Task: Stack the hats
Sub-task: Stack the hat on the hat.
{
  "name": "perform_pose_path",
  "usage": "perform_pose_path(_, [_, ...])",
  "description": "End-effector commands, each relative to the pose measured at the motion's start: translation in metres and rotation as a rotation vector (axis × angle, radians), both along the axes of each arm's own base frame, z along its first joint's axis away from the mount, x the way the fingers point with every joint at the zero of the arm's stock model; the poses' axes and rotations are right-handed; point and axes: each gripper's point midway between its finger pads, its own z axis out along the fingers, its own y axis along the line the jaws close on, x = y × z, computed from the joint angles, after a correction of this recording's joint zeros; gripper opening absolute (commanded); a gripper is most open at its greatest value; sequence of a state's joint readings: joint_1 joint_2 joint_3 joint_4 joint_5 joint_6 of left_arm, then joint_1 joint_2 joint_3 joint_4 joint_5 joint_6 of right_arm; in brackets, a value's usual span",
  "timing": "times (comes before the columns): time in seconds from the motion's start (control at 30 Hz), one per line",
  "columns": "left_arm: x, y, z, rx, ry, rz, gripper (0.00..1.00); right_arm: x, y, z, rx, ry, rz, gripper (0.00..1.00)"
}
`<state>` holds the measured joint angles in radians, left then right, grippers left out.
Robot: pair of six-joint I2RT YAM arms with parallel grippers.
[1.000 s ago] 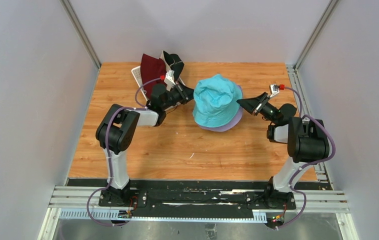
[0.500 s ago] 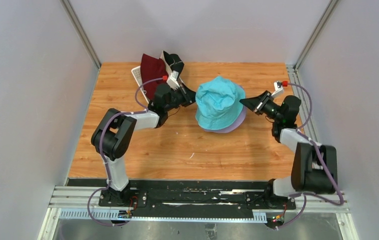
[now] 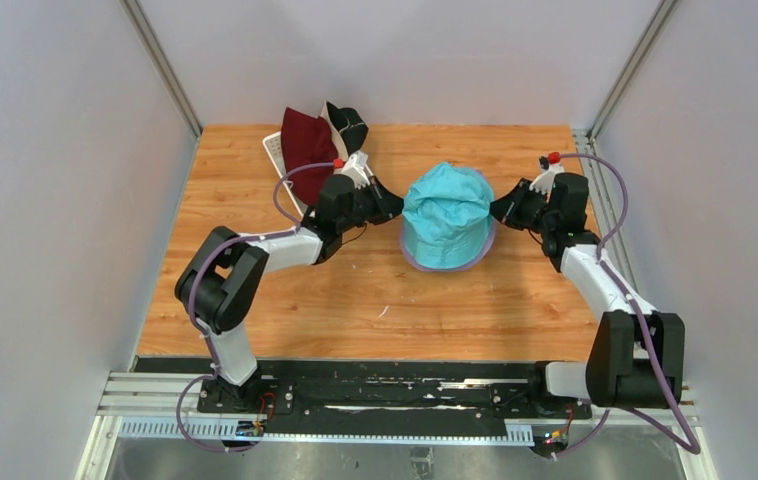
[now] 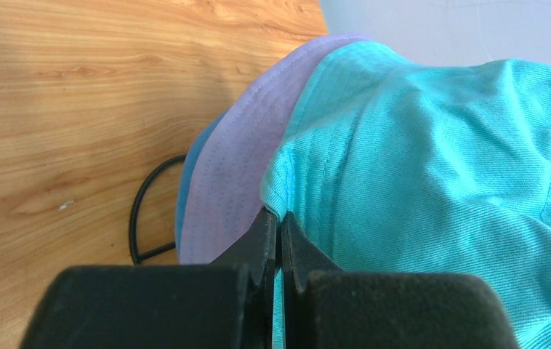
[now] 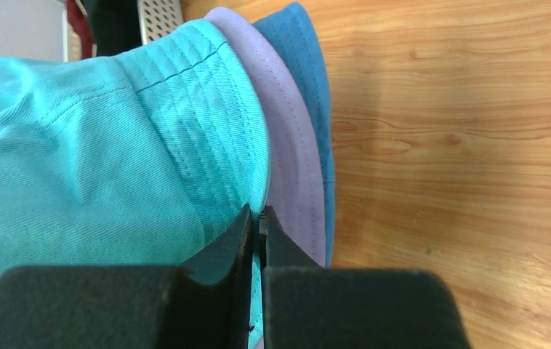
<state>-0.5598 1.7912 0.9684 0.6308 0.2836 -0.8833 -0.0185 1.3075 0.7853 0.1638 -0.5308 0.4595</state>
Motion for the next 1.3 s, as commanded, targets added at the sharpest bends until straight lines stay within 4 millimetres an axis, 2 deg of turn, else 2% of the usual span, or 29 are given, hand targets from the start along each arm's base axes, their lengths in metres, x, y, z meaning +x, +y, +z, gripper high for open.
perform_pose_path(0.0, [-0.013,0.001,-0.016,0.094,0.019,-0.005,0.00,-0.010,-0.025,-0.048,-0.186,0.165,-0.098,0.01])
perform_pose_path(0.4, [-0.019,0.006,-0.047,0.164,0.058,0.016,0.00,-0.009,-0.035,-0.072,-0.281,0.244,-0.154,0.00])
perform_pose_path(0.57, [-0.020,0.008,-0.069,0.198,0.089,0.023,0.00,-0.009,-0.038,-0.077,-0.293,0.260,-0.166,0.01])
perform_pose_path(1.27, [-0.055,0.031,-0.130,0.323,0.185,0.054,0.00,-0.013,-0.052,-0.109,-0.369,0.381,-0.219,0.01])
